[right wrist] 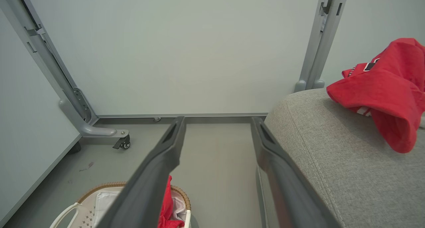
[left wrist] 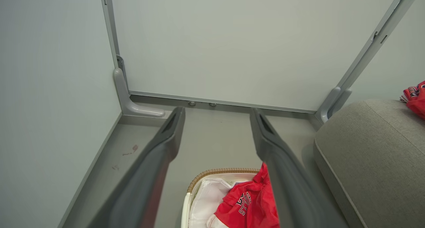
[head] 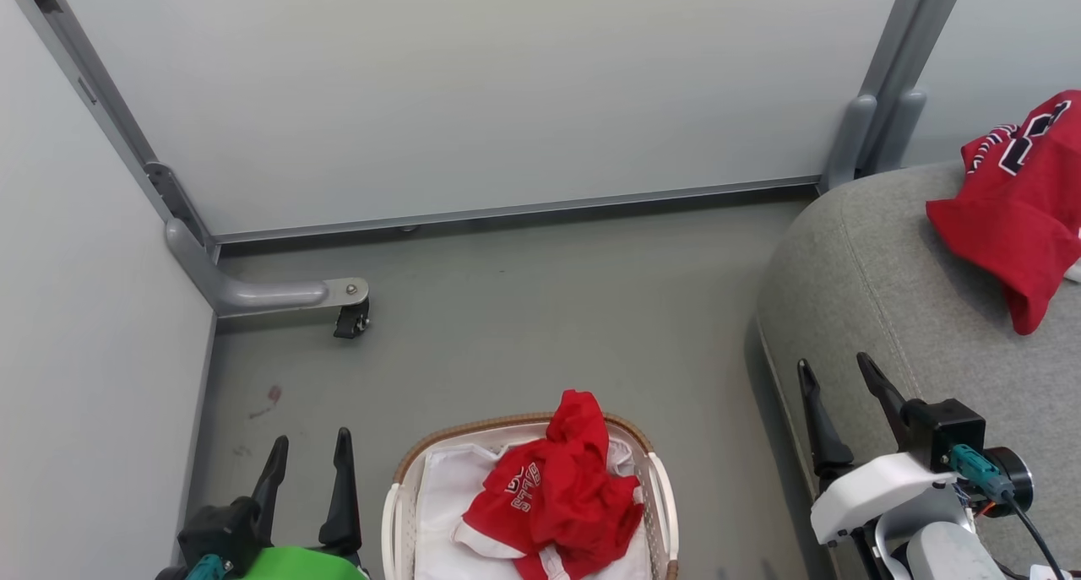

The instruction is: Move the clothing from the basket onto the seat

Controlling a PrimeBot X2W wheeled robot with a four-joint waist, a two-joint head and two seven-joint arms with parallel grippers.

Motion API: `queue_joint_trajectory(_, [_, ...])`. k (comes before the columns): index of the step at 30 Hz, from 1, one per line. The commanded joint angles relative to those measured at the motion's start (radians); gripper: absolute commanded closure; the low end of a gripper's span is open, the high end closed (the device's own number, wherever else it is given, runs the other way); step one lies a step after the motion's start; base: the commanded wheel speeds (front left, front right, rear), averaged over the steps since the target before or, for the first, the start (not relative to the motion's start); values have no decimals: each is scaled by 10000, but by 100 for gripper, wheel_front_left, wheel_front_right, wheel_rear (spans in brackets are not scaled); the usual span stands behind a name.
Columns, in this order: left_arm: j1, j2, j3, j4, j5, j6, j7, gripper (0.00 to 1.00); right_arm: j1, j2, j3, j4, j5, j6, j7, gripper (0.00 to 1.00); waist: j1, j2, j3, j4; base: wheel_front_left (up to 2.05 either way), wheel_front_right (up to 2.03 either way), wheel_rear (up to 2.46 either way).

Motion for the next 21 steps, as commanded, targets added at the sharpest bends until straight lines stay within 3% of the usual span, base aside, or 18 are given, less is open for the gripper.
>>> queue_joint_trajectory(1, [-27,11,14,-9,-36,6,7,0,78,-40,1,-27,39,-14,-20,0,1,0,6,-6,0,0,0])
queue_joint_trajectory(13, [-143,10,-116,38,68,-14,9,0,56,-39,31,-86,89,-14,-20,0,1,0,102,-51,0,0,0])
queue_joint_trajectory(21, [-1278,12,-618,847,218,-67,9,0,-705,-40,40,-422,-92,-14,-20,0,1,0,1204,-356,0,0,0])
